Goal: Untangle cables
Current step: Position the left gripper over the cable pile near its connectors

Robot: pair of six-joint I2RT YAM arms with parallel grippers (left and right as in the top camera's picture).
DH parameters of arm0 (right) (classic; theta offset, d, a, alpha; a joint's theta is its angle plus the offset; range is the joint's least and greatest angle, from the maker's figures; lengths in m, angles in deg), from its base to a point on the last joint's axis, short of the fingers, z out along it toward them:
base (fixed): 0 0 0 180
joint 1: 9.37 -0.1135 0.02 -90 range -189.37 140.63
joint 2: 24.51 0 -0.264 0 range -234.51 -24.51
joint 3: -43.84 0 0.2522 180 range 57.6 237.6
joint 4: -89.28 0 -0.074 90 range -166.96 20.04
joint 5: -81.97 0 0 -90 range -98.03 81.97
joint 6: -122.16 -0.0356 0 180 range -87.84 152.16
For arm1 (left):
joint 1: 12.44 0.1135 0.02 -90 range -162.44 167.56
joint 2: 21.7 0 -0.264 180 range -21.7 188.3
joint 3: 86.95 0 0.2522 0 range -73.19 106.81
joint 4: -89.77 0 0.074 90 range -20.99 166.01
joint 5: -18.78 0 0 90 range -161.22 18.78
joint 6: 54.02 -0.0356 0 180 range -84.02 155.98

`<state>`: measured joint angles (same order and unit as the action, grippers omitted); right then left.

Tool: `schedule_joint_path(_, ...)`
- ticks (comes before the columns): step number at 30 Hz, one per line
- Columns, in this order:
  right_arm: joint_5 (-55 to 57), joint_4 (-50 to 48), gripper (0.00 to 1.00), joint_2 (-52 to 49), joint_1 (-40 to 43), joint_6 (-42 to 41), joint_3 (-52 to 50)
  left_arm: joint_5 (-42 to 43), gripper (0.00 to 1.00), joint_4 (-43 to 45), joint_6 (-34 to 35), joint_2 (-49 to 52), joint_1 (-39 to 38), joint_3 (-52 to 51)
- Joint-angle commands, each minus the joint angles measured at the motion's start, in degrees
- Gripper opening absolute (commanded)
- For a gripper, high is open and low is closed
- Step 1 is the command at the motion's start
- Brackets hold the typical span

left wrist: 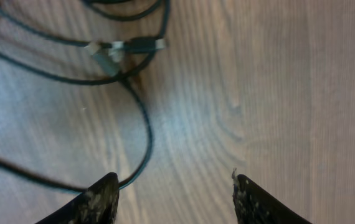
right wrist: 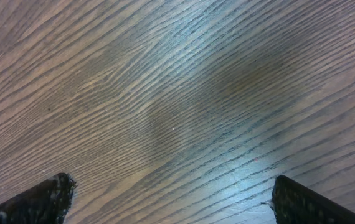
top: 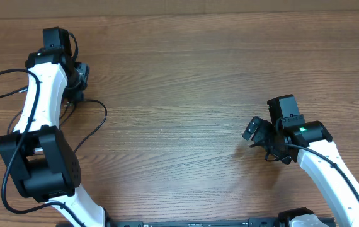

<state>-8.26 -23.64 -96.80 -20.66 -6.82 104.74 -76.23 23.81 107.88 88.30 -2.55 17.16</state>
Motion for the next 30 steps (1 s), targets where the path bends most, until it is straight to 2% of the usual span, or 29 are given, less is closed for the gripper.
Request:
schedule_joint_path(1,-0.7,-0.1,1.0,0.0,0.2,-0.2,0.0,-1.8,0.62,1.2,1.0,3.2,0.6,-0.3)
schedule_joint_path(3,-0.7,-0.1,1.0,0.0,0.2,-0.2,0.0,-2.6,0.66,1.3,0.9,5.3,0.6,-0.3)
schedule_joint_path(12,-0.7,0.0,1.0,0.0,0.2,-0.2,0.0,-3.6,0.64,1.2,1.0,11.3,0.7,-0.3)
schedule_joint_path(21,-0.7,-0.1,1.0,0.0,0.2,-0.2,0.0,-11.2,0.64,1.5,1.0,11.6,1.1,-0.3)
schedule_joint_path(30,-0.9,-0.1,1.0,0.0,0.2,-0.3,0.0,-11.0,0.63,1.5,1.0,13.2,1.1,-0.3)
